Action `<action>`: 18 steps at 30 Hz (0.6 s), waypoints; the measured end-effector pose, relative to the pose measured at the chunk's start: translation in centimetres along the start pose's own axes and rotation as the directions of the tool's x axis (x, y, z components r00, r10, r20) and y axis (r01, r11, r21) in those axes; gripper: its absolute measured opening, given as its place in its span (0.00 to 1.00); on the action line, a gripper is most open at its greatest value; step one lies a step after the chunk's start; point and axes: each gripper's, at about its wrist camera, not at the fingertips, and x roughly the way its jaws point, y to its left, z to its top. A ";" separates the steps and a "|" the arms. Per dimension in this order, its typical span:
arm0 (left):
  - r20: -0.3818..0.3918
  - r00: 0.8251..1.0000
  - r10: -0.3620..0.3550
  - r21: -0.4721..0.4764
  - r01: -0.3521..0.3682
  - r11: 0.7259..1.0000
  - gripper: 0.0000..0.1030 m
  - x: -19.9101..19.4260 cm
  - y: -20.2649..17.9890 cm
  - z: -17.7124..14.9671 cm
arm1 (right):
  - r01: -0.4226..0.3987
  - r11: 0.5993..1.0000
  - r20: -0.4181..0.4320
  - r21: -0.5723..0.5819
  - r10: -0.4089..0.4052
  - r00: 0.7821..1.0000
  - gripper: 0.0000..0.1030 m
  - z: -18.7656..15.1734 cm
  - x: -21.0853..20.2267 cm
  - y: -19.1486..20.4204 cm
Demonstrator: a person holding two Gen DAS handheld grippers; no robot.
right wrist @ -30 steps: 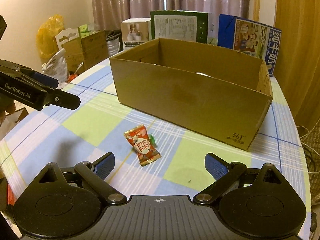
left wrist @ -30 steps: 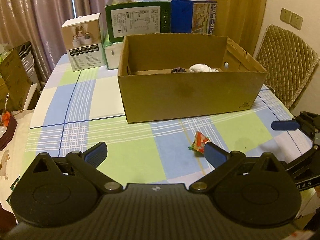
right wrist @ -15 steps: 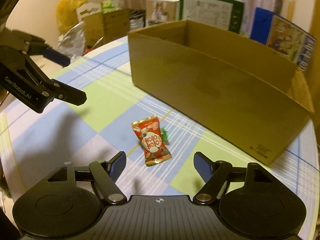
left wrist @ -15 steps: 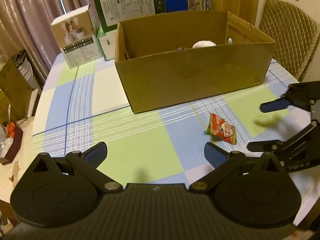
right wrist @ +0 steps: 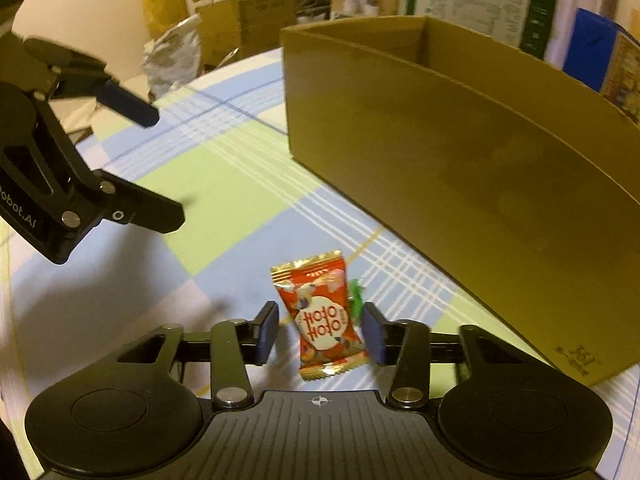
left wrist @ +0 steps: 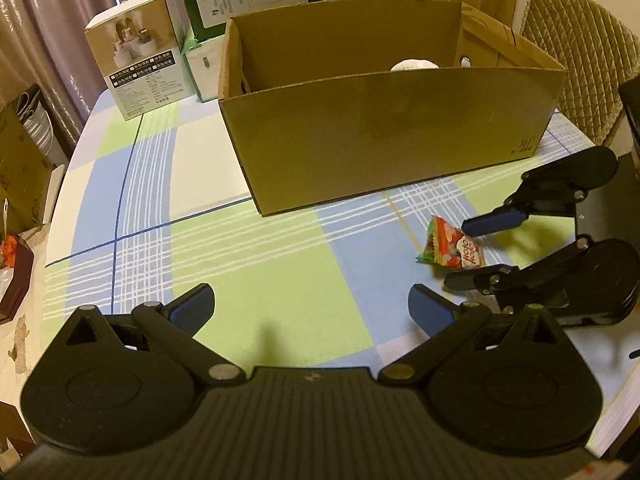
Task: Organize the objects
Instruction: 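Grasp the red snack packet with the right tool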
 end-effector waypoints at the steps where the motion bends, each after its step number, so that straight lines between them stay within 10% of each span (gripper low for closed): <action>1: -0.001 1.000 -0.001 0.005 0.001 1.000 0.98 0.1 -0.1 0.0 | 0.008 1.000 -0.008 -0.009 -0.008 1.000 0.30 0.1 0.1 0.2; 18: 0.054 0.990 -0.130 0.116 0.123 0.986 0.87 1.9 -4.1 0.3 | 0.115 0.950 -0.097 0.291 -0.091 0.991 0.25 -2.5 -3.2 -5.3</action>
